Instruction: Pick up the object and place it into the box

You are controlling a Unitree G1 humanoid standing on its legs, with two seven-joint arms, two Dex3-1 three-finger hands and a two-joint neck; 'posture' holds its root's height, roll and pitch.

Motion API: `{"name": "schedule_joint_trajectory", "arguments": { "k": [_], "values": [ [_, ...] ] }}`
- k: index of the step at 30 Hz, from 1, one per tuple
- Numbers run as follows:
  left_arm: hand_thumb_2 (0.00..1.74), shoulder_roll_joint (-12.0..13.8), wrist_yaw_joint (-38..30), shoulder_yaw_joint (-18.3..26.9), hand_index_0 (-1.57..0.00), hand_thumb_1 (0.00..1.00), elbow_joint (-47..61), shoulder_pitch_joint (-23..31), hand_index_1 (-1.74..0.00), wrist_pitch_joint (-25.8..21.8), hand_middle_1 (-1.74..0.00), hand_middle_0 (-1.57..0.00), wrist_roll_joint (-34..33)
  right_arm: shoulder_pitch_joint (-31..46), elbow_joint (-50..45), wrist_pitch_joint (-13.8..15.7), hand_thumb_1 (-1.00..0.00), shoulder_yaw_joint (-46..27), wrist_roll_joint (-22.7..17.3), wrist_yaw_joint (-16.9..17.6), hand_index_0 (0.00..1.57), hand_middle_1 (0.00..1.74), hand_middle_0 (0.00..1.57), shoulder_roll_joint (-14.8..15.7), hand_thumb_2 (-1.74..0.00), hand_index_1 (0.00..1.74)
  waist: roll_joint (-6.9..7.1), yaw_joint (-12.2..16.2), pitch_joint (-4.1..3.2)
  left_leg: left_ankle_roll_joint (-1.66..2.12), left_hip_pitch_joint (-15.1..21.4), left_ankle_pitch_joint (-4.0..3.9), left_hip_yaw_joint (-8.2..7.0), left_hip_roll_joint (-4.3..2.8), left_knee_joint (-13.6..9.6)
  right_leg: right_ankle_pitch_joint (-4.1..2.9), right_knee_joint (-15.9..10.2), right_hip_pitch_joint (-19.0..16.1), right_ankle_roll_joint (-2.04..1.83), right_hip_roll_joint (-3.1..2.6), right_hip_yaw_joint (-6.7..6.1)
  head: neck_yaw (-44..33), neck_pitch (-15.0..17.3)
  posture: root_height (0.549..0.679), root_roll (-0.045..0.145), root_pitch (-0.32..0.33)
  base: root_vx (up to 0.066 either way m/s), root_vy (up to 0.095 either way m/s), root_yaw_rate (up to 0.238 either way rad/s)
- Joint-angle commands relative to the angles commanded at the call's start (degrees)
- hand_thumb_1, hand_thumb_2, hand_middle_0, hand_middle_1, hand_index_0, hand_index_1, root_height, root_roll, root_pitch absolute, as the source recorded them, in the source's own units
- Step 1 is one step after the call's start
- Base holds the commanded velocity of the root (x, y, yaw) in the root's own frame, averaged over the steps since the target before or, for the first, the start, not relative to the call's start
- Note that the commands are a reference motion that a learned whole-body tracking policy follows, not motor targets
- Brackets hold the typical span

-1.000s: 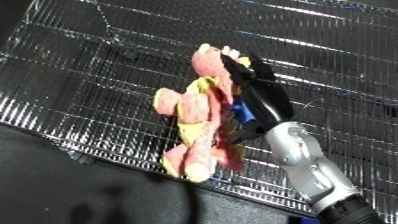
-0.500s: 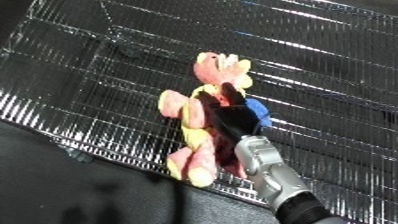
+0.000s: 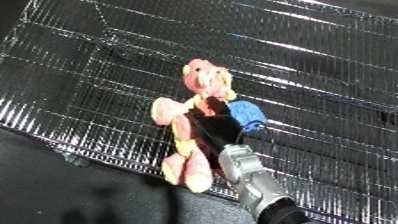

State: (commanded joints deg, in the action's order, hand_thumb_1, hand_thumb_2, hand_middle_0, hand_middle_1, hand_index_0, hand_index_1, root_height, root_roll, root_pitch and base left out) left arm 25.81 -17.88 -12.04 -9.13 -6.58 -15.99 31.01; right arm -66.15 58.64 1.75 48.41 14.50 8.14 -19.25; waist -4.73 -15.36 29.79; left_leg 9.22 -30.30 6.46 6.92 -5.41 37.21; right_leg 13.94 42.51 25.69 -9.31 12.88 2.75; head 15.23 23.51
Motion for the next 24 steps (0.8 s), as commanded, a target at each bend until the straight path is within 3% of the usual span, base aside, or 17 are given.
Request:
{"name": "schedule_joint_trajectory", "arguments": {
  "k": [4,16,24],
  "values": [
    [1.74,0.24,0.78,-0.43,-1.57,1.00,0.01,-0.14,-1.74,0.22,-1.74,-1.57,0.47,0.66,0.00,-0.04,-1.00,-0.67,-0.55,0.12,1.57,1.74,1.57,-0.99,-1.74,1.74,-0.14,0.01,0.00,0.07,0.45,-0.19,-0.01,-0.04,-0.24,-0.11,-0.06,-0.33,-0.09,0.22,-0.09,0.89,0.19,0.632,0.009,0.018,-0.009,0.000,-0.008],
    [1.74,0.03,1.86,-0.33,-1.57,1.00,-0.37,-0.18,-1.74,1.19,-1.74,-1.57,0.90,2.11,-4.11,0.06,-1.00,-4.08,-3.46,1.05,1.57,1.74,1.57,-5.58,-1.74,1.74,-0.39,1.26,0.00,0.04,2.39,-0.55,-0.80,-0.30,-0.91,-0.47,-0.14,-1.40,-0.03,0.47,-0.53,2.44,0.01,0.632,0.014,-0.009,-0.012,0.006,-0.037],
    [1.74,-0.42,1.71,0.64,-1.57,1.00,-0.90,0.82,-1.74,2.03,-1.74,-1.57,0.78,4.16,-14.69,1.16,-1.00,-8.91,-6.67,3.69,1.57,1.74,1.57,-12.14,-1.74,1.74,0.10,3.66,0.00,-0.03,4.53,-0.41,-1.82,-0.75,-1.38,-0.50,-0.48,-2.56,0.11,0.36,-1.22,4.37,-1.20,0.632,0.020,-0.034,-0.017,0.009,-0.104]
  ]
}}
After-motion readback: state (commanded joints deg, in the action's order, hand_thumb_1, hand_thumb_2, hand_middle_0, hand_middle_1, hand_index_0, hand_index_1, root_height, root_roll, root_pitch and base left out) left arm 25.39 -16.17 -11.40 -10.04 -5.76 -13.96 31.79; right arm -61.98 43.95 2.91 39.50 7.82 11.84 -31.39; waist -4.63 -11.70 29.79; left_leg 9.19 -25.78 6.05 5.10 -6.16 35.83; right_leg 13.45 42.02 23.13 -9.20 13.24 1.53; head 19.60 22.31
